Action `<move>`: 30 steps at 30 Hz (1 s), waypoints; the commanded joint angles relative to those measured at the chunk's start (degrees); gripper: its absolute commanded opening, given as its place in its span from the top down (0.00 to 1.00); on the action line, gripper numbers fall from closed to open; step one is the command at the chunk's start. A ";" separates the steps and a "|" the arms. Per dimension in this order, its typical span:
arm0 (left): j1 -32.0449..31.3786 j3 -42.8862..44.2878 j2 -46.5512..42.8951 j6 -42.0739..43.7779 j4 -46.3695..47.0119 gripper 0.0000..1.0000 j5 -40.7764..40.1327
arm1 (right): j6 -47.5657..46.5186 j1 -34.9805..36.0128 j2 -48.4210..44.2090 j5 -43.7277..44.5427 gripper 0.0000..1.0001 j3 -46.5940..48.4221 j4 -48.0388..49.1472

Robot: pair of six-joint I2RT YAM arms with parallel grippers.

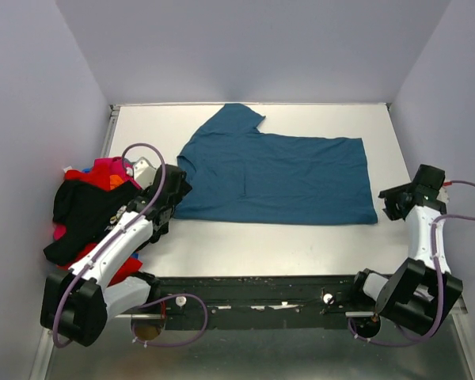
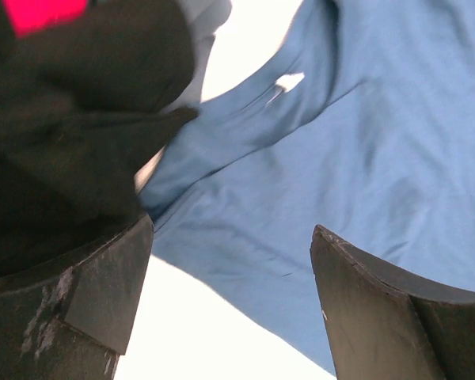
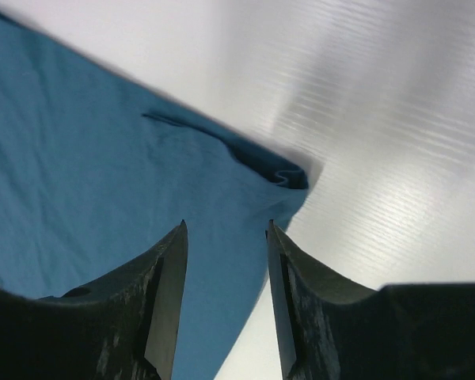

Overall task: Fold and stack the t-shirts
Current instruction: Fold the flattened tshirt in 1/3 of the way, then grap the side of the flattened tshirt furthest away from the robot with both arms

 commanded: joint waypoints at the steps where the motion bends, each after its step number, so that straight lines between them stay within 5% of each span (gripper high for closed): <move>1: -0.34 8.68 1.23 11.33 1.60 0.08 -4.30 | -5.61 0.76 -3.02 -6.01 0.48 1.54 8.07; 10: 0.88 28.09 19.94 28.94 14.01 0.01 5.72 | -9.22 12.00 -0.49 -9.55 0.51 3.29 21.98; 24: 6.68 81.87 71.08 30.10 11.29 0.01 18.20 | -8.17 22.65 8.13 -6.65 0.54 6.99 38.50; 30: 9.49 96.30 85.77 23.78 13.14 0.05 22.08 | -8.08 23.09 9.72 -5.85 0.54 7.08 41.14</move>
